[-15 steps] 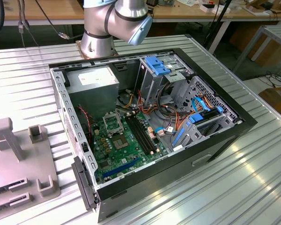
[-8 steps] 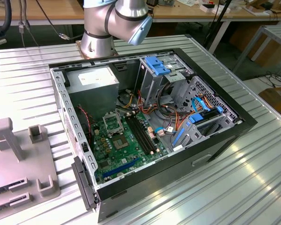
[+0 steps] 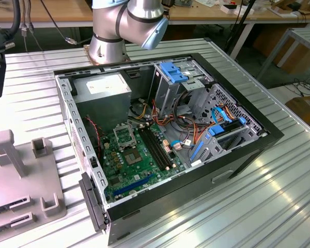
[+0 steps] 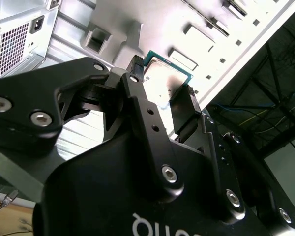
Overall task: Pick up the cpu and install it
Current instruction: 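Pick up the cpu and move it towards the insertion slot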
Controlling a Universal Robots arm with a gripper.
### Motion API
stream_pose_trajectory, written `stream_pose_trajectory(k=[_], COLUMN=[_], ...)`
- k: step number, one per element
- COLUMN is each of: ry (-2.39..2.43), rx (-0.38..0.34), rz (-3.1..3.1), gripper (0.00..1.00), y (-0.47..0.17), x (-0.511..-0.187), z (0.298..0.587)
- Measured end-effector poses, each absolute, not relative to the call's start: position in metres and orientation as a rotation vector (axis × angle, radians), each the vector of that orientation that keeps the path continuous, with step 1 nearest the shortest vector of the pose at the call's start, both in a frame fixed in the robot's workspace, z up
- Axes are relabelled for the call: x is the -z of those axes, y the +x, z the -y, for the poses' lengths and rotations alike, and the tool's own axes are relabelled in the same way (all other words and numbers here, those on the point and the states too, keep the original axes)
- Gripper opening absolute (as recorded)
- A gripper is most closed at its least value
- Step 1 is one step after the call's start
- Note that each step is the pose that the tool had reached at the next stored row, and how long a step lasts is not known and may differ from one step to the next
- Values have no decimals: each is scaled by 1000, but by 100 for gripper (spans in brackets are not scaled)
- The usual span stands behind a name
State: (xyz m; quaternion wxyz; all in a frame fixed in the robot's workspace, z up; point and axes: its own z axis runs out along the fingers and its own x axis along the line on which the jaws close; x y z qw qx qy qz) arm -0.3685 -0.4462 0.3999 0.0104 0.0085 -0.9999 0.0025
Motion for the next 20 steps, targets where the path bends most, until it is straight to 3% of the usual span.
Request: stream_pose_trajectory(k=[20], ry=[26], rx=[-8], rz=[3121], gripper=[47], y=[-350], x=[-400], z=[446])
